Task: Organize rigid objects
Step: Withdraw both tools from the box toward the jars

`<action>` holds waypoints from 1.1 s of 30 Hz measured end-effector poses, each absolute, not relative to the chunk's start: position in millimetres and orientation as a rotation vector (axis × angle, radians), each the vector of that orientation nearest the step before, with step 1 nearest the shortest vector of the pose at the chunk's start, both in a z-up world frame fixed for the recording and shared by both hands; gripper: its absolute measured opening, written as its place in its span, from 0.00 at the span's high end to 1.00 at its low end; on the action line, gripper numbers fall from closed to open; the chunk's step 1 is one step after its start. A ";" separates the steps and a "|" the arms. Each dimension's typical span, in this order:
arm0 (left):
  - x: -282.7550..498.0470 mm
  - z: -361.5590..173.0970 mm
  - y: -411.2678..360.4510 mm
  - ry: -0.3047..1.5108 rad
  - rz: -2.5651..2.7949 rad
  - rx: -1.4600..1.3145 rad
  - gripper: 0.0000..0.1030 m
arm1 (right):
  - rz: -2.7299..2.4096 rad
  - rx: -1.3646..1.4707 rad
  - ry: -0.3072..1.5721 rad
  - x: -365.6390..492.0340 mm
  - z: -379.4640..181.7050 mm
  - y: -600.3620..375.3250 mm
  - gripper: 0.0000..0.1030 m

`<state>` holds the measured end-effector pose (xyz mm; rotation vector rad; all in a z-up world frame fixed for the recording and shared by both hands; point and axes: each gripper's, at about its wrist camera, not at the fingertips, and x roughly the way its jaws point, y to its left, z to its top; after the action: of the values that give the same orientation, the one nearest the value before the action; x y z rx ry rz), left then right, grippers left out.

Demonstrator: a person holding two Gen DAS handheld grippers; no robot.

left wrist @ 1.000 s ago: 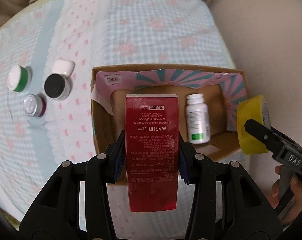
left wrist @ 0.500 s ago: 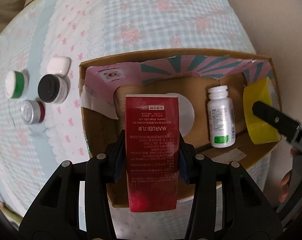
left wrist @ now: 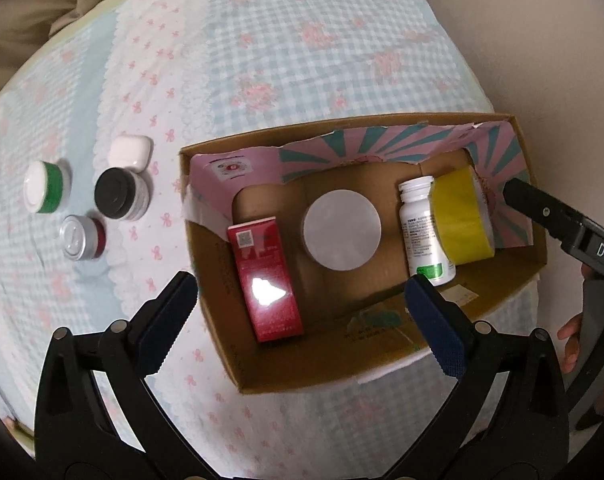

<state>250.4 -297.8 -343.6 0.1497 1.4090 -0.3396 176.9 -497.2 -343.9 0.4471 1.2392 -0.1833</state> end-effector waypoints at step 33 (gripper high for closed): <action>146.1 -159.7 -89.3 1.074 -0.282 0.045 0.00 | -0.165 0.166 1.078 81.4 -169.9 -314.6 0.00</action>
<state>146.1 -89.3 -159.7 0.0452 1.0742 -0.2816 81.4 -314.6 -169.9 0.1663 1.0779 -0.1651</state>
